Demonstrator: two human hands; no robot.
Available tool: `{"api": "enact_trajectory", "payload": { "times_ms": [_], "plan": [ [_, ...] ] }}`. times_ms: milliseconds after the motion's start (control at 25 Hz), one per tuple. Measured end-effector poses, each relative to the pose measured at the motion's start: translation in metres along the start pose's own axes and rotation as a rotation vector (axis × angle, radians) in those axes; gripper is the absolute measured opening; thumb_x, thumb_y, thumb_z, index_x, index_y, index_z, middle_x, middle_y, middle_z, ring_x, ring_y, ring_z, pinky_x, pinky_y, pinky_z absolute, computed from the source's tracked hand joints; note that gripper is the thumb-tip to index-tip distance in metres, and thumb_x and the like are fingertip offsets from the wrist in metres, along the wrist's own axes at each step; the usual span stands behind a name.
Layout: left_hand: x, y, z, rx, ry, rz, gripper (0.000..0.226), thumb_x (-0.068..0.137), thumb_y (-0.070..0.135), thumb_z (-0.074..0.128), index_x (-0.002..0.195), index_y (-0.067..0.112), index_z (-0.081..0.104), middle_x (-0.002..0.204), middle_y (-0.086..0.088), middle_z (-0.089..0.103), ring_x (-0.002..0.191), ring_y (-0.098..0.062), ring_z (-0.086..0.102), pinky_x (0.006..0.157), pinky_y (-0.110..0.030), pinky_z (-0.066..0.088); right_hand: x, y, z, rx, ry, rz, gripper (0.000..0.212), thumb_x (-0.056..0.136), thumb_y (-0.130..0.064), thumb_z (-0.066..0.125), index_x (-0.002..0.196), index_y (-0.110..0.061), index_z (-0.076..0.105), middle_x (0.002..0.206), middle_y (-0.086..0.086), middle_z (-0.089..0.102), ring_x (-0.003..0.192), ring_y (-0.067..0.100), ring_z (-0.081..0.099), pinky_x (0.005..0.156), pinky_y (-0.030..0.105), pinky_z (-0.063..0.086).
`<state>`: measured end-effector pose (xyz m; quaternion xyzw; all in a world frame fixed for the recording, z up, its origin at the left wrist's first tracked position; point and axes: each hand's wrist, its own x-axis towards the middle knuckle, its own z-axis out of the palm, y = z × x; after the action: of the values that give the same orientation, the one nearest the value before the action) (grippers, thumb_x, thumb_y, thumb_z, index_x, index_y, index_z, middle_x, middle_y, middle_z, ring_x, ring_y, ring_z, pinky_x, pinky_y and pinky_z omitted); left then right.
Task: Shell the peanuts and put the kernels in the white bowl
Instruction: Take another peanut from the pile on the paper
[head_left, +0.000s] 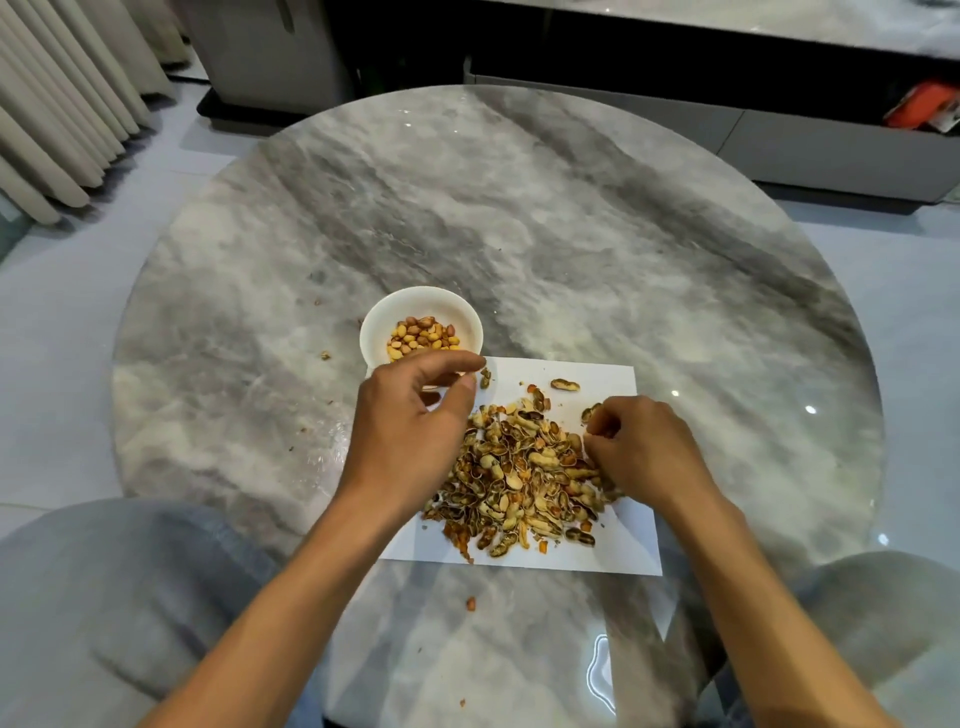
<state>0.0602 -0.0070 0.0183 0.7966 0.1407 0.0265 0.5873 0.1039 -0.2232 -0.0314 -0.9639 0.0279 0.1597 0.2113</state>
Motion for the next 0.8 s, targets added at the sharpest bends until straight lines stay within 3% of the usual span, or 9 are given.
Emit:
{"api": "enact_trajectory", "payload": {
  "times_ms": [160, 280, 400, 520, 800],
  "plan": [
    [0.0, -0.005, 0.015, -0.023, -0.052, -0.069, 0.02, 0.092, 0.013, 0.067, 0.097, 0.03, 0.077, 0.093, 0.02, 0.072, 0.085, 0.008, 0.063, 0.077, -0.017, 0.05, -0.003, -0.008, -0.015, 0.356, 0.042, -0.039, 0.006, 0.092, -0.017, 0.069, 0.086, -0.019, 0.07, 0.085, -0.007, 0.071, 0.077, 0.009, 0.066, 0.068, 0.026, 0.048],
    [0.002, -0.007, 0.024, -0.018, -0.093, -0.074, 0.018, 0.091, 0.016, 0.069, 0.095, 0.032, 0.077, 0.092, 0.021, 0.072, 0.086, 0.009, 0.062, 0.077, -0.017, 0.05, -0.01, -0.02, -0.021, 0.665, -0.034, -0.014, 0.004, 0.092, -0.009, 0.069, 0.089, -0.011, 0.071, 0.079, 0.005, 0.075, 0.067, 0.011, 0.066, 0.059, 0.023, 0.052],
    [0.0, -0.009, 0.031, -0.009, -0.135, -0.048, 0.019, 0.089, 0.017, 0.071, 0.095, 0.034, 0.077, 0.092, 0.022, 0.072, 0.088, 0.006, 0.063, 0.078, -0.017, 0.051, -0.014, -0.03, -0.02, 0.959, -0.118, 0.062, 0.007, 0.092, -0.002, 0.065, 0.092, -0.002, 0.072, 0.078, 0.013, 0.074, 0.064, 0.019, 0.066, 0.06, 0.025, 0.058],
    [-0.003, -0.008, 0.032, -0.09, -0.148, 0.007, 0.026, 0.088, 0.013, 0.072, 0.096, 0.038, 0.075, 0.088, 0.019, 0.074, 0.086, -0.001, 0.066, 0.078, -0.018, 0.053, -0.02, -0.042, -0.021, 1.304, -0.267, 0.129, 0.015, 0.091, -0.003, 0.059, 0.098, 0.003, 0.072, 0.078, 0.015, 0.073, 0.06, 0.014, 0.064, 0.059, 0.022, 0.058],
    [-0.001, -0.002, 0.026, -0.383, -0.143, -0.012, 0.017, 0.086, 0.008, 0.073, 0.094, 0.022, 0.079, 0.087, 0.002, 0.078, 0.086, -0.009, 0.072, 0.072, -0.018, 0.052, -0.027, -0.052, -0.026, 1.448, -0.334, 0.113, 0.022, 0.079, -0.014, 0.066, 0.097, -0.002, 0.068, 0.08, 0.014, 0.072, 0.058, 0.015, 0.065, 0.058, 0.024, 0.059]
  ]
}}
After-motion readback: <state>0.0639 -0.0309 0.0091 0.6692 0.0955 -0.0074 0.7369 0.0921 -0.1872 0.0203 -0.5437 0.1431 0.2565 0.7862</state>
